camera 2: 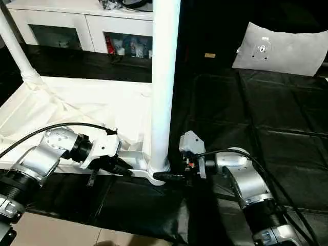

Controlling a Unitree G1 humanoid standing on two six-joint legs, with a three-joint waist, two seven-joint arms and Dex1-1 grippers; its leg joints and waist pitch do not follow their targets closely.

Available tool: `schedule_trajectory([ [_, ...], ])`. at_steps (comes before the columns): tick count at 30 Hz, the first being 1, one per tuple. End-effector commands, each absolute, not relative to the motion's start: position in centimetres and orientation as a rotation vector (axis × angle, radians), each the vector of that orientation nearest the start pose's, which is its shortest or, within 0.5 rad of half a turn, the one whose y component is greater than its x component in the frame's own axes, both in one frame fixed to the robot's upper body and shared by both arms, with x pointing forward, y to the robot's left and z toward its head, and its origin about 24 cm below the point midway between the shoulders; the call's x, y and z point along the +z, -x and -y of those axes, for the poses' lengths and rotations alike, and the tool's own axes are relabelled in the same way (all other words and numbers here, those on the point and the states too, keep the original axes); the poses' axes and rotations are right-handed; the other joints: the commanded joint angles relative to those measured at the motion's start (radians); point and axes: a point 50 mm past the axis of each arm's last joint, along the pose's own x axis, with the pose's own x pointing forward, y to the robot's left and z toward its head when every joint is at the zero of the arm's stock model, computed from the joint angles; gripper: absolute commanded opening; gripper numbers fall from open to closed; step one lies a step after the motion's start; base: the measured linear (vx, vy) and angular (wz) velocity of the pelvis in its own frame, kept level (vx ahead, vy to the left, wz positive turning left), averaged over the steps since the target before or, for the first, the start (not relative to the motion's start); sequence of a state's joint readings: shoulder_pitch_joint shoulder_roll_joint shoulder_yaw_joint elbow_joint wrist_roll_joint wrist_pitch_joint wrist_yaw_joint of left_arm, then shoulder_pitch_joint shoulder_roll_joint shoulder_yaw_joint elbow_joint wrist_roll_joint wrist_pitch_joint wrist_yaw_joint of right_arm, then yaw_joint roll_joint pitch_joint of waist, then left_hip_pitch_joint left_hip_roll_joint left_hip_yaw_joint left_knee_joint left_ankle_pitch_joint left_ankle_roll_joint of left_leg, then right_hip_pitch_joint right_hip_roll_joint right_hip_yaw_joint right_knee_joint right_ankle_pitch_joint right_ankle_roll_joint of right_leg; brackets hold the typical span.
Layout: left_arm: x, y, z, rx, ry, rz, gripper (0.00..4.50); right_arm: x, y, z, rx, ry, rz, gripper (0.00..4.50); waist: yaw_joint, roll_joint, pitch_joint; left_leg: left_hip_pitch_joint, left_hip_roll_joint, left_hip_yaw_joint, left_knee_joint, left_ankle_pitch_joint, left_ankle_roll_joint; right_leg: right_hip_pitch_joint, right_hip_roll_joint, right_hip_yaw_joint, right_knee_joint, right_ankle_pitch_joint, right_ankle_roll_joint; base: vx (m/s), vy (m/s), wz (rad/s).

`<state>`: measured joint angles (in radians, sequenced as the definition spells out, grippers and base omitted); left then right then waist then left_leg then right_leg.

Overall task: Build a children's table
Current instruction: Rotate leg to tighten

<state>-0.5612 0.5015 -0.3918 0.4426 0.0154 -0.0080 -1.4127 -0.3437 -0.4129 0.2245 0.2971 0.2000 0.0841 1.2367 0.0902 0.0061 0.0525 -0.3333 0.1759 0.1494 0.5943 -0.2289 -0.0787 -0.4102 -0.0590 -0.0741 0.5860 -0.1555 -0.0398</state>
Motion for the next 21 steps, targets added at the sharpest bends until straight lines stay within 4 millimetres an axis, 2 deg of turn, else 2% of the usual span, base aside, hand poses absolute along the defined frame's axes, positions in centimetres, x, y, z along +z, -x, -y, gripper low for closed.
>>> schedule_trajectory([
  [1, 6.8, -29.4, -13.4, -1.678, -0.626, -0.419, 0.00, 5.4, -27.6, 14.1, 1.396, 0.186, -0.251, 3.26, 0.000, -0.007, -0.066, -0.013, 0.048, 0.002, -0.065, -0.047, 0.088, 0.067, -0.083, 0.050, -0.053, -0.231, -0.195, 0.000, 0.000, 0.00],
  [6, 6.8, -29.4, -13.5, -1.682, -0.623, -0.420, 0.00, 5.3, -27.6, 13.9, 1.409, 0.169, -0.254, 2.86, 0.000, -0.009, -0.066, -0.014, 0.047, 0.002, -0.065, -0.048, 0.087, 0.068, -0.084, 0.050, -0.054, -0.245, -0.188, 0.000, 0.000, 0.00],
  [10, 6.7, -29.3, -13.5, -1.686, -0.620, -0.425, 0.00, 5.3, -27.5, 13.8, 1.419, 0.154, -0.258, 2.75, 0.000, -0.009, -0.065, -0.015, 0.047, 0.002, -0.065, -0.047, 0.087, 0.068, -0.083, 0.050, -0.055, -0.250, -0.185, 0.000, 0.000, 0.00],
  [13, 6.6, -29.2, -13.2, -1.672, -0.591, -0.419, 0.00, 5.1, -27.2, 13.5, 1.427, 0.125, -0.267, 2.72, 0.000, -0.006, -0.065, -0.014, 0.047, 0.002, -0.065, -0.049, 0.086, 0.068, -0.082, 0.050, -0.056, -0.254, -0.184, 0.000, 0.000, 0.00],
  [15, 6.6, -29.4, -12.8, -1.632, -0.554, -0.410, 0.00, 4.9, -27.1, 13.1, 1.413, 0.102, -0.272, 2.72, -0.001, 0.000, -0.066, -0.014, 0.047, 0.002, -0.065, -0.051, 0.080, 0.068, -0.082, 0.049, -0.057, -0.247, -0.188, 0.000, 0.000, 0.00],
  [16, 6.5, -29.6, -12.4, -1.593, -0.532, -0.402, 0.00, 4.8, -27.0, 12.8, 1.392, 0.080, -0.276, 2.71, -0.002, 0.002, -0.064, -0.013, 0.048, 0.001, -0.066, -0.062, 0.075, 0.067, -0.081, 0.050, -0.057, -0.256, -0.190, 0.000, 0.000, 0.00],
  [19, 6.4, -29.9, -11.7, -1.524, -0.496, -0.400, 0.00, 4.6, -27.0, 12.1, 1.341, 0.040, -0.277, 2.70, -0.002, -0.003, -0.061, -0.011, 0.045, -0.001, -0.070, -0.096, 0.058, 0.068, -0.084, 0.048, -0.068, -0.333, -0.168, 0.000, 0.000, 0.00],
  [20, 6.2, -30.2, -10.9, -1.452, -0.447, -0.392, 0.00, 4.4, -27.1, 11.0, 1.276, -0.001, -0.268, 2.64, -0.003, 0.008, -0.061, -0.011, 0.045, -0.003, -0.071, -0.098, 0.051, 0.069, -0.084, 0.048, -0.068, -0.343, -0.164, 0.000, 0.000, 0.00],
  [21, 6.1, -30.7, -9.9, -1.360, -0.387, -0.392, 0.00, 4.3, -27.2, 9.6, 1.192, -0.045, -0.264, 2.62, -0.008, 0.002, -0.058, -0.010, 0.044, -0.001, -0.071, -0.107, 0.039, 0.065, -0.080, 0.048, -0.073, -0.362, -0.152, 0.000, 0.000, 0.00],
])
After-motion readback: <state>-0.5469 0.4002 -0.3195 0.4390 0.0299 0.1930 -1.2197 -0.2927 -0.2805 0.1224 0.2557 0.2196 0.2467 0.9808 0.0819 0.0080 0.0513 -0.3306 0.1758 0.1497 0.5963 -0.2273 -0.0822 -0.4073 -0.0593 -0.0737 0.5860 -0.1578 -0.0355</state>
